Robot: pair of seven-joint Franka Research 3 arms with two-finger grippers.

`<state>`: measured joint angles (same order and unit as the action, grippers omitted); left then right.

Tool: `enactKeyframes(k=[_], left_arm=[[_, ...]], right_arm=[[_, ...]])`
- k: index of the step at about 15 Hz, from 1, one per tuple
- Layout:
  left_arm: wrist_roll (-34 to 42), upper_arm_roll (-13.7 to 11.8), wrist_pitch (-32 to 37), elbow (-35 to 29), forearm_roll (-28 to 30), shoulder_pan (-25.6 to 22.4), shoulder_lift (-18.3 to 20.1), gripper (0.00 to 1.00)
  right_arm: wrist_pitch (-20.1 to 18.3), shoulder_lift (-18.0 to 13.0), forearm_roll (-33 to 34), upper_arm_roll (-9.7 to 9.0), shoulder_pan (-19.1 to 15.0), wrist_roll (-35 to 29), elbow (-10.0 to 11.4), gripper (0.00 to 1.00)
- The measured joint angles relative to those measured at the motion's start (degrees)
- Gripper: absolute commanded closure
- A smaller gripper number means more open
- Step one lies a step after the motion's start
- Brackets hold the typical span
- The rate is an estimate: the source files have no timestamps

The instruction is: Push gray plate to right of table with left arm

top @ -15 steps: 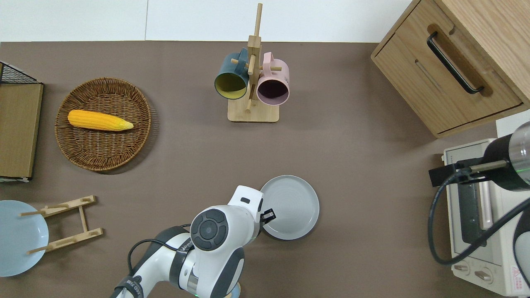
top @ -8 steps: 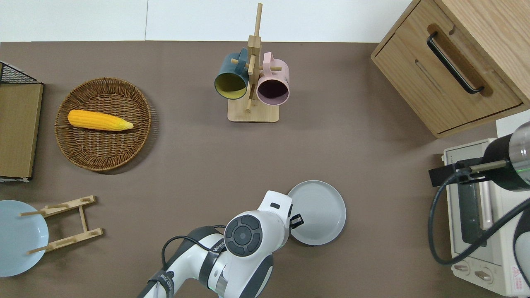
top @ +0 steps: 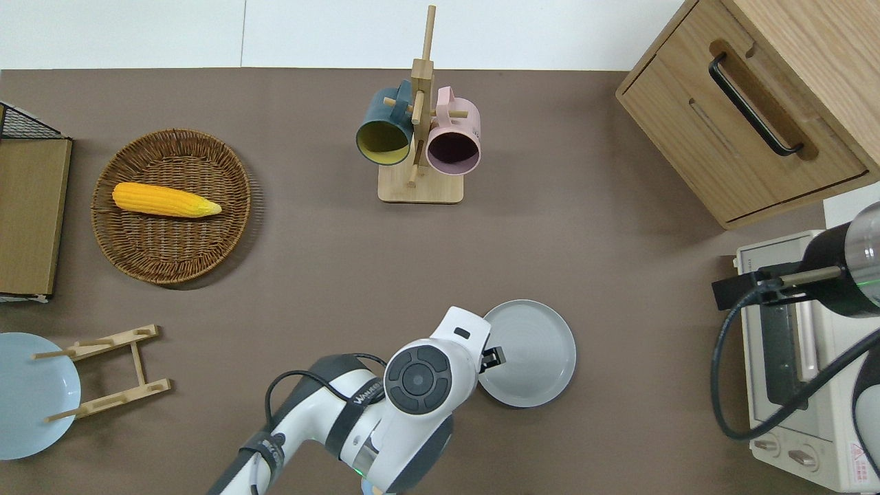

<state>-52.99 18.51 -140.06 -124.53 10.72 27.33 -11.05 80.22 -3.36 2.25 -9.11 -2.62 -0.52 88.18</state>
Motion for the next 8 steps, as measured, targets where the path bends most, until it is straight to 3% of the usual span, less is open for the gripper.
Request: enactKeyframes(k=[3,8], left_arm=[[2.66,-6.17,7.3,1.37,-6.78,-0.44,2.63,0.0],[25.64,-14.58,18.61,1.94,-7.72,-7.5,10.5,0.0]], right_arm=[[0.0,0.0,0.0,0.0,0.0,0.0,0.0,0.005],[0.0,0.0,0.0,0.0,0.0,0.0,0.0,0.005]])
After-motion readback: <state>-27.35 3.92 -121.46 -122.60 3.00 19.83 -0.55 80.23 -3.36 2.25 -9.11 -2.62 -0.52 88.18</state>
